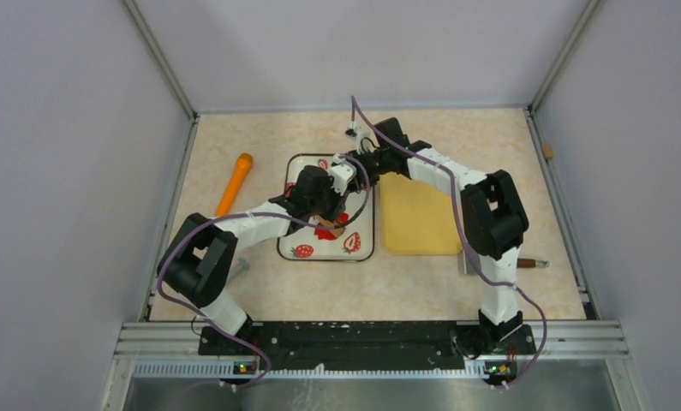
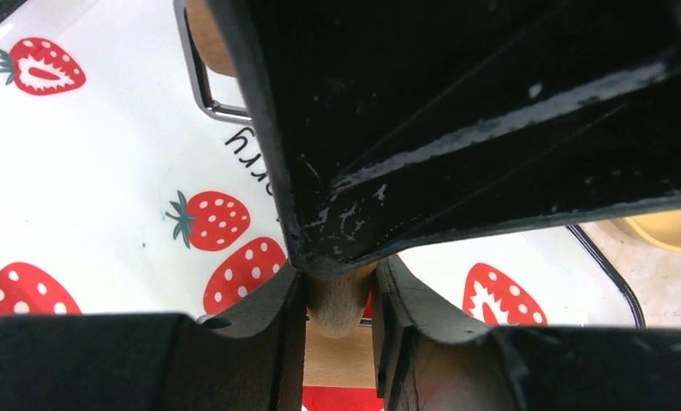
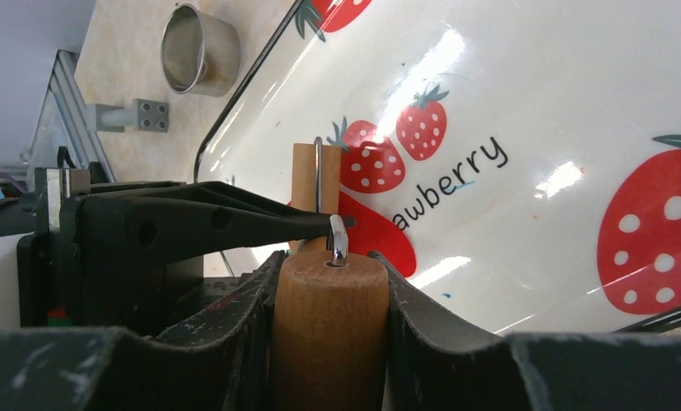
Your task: Roll out the dumpling wrappers from the dough
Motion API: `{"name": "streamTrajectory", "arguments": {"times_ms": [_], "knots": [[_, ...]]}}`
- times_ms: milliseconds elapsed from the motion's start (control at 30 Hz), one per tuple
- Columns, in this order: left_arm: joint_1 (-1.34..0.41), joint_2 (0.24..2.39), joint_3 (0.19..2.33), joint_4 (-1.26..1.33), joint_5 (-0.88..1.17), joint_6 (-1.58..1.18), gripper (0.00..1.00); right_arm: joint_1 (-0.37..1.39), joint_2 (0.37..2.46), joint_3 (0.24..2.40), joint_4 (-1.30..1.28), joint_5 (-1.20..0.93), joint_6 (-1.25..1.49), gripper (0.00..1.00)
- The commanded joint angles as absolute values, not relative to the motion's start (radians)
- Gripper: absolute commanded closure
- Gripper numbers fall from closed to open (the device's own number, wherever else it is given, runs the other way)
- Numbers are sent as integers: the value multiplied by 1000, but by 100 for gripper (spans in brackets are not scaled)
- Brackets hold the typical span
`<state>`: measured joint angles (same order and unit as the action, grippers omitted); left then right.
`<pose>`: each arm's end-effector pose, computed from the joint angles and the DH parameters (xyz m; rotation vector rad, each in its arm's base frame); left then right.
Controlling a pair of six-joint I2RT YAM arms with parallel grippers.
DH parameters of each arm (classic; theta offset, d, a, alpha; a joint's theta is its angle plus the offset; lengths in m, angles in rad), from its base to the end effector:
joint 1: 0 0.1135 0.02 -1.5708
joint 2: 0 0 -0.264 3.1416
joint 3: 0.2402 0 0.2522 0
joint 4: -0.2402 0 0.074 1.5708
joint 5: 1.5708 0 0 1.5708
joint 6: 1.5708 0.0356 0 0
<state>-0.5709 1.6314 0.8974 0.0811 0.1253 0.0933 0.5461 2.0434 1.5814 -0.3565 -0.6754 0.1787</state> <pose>0.2878 -0.1901 0.1911 0.7983 2.1010 -0.3995 0.3779 0.2557 0.2188 -0.7764 2.3311 1.1399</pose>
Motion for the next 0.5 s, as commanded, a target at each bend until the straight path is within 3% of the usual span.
{"name": "streamTrajectory", "arguments": {"times_ms": [0,467], "knots": [[-560,1588,842,39,77,-31,100,567,2057,1538,-395,-654,128,100],[-560,1497,999,6,112,100,100,567,1930,1631,-399,-695,199,100]]}}
